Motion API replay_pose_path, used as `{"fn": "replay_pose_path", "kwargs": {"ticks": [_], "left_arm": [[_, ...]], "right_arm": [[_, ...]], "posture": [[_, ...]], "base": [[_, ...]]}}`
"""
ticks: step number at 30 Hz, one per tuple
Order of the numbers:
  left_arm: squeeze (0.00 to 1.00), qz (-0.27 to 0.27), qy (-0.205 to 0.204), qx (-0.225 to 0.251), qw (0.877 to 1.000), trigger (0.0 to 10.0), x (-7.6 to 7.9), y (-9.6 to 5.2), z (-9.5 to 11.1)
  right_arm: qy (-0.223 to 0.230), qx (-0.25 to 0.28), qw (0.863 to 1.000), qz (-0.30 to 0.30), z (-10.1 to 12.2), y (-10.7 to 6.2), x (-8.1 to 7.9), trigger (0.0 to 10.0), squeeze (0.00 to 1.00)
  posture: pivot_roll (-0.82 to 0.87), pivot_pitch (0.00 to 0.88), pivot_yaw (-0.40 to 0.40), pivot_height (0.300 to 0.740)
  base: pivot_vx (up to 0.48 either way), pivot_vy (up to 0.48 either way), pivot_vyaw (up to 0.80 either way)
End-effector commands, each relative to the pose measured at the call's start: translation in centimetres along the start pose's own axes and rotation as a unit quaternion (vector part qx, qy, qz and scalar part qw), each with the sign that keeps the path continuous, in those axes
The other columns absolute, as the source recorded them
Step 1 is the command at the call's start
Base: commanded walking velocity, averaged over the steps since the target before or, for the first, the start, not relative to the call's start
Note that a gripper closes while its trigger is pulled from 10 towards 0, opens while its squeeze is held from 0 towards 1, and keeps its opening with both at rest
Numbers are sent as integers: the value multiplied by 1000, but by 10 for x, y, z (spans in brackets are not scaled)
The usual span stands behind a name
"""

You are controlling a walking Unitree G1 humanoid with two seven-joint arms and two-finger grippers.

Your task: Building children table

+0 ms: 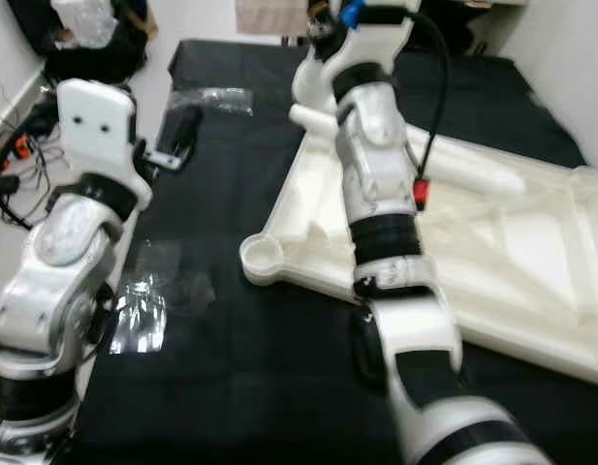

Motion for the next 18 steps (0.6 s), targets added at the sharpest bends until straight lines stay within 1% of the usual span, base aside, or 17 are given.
{"fn": "replay_pose_path", "kwargs": {"ticks": [1, 3, 7, 8, 9, 11, 13, 14, 15, 16, 17, 18], "left_arm": [[0, -6, 0, 1, 1000, 10000, 4, -3, 1], [0, -5, 4, 1, 1000, 10000, 3, -3, 1], [0, 3, -2, -4, 1000, 10000, -1, -4, -1], [0, 3, -2, -4, 1000, 10000, -1, -4, -1], [0, -1, -6, -4, 1000, 10000, 0, -4, -1], [0, -1, -6, -4, 1000, 10000, 0, -4, -1], [0, -9, -8, -8, 1000, 10000, 4, -6, -3], [0, -13, -12, -13, 1000, 10000, 6, -7, -4], [0, -13, -12, -13, 1000, 10000, 6, -7, -4], [0, -19, -14, -19, 1000, 10000, 9, -10, -7], [0, -19, -14, -19, 1000, 10000, 9, -10, -7], [0, -23, -20, -27, 999, 10000, 12, -12, -11]], "right_arm": [[-7, 13, 1000, -12, 10, 1, 12, 10000, 0], [-7, 12, 1000, -10, 10, 1, 11, 10000, 0], [-7, 6, 1000, -1, 10, 4, 11, 10000, 0], [-7, 6, 1000, -1, 10, 4, 11, 10000, 0], [1, -8, 1000, 8, 8, 7, 12, 10000, 0], [1, -8, 1000, 8, 8, 7, 12, 10000, 0], [8, -74, 996, 53, -5, 11, 9, 10000, 0], [15, -110, 990, 90, -13, 11, 6, 10000, 0], [15, -110, 990, 90, -13, 11, 6, 10000, 0], [26, -146, 981, 125, -21, 9, 2, 10000, 0], [26, -146, 981, 125, -21, 9, 2, 10000, 0], [48, -171, 973, 149, -27, 6, 0, 10000, 0]], "posture": [[91, 151, -80, 740], [91, 151, -80, 740], [94, 144, -81, 740], [94, 144, -81, 740], [94, 144, -81, 740], [94, 144, -81, 740], [95, 139, -85, 740], [94, 142, -87, 740], [94, 142, -87, 740], [93, 145, -89, 740], [93, 145, -89, 740], [93, 148, -95, 740]], "base": [[0, 0, 0], [0, 0, 0], [0, 0, 0], [0, 0, 0], [0, 0, 0], [0, 0, 0], [0, 0, 0], [0, 0, 0], [0, 0, 0], [0, 0, 0], [0, 0, 0], [0, 0, 0]]}}
Point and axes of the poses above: a point about 5 cm out from each wrist's last joint towards the gripper, its own y axis pointing out of the wrist towards the gripper, its own z axis along the axis of the wrist's last joint, x = y × z, the point moved 4 cm from there along y, pointing out of the wrist towards the gripper, and after that the axes turned 7 degrees about y, right-handed, at the moved point
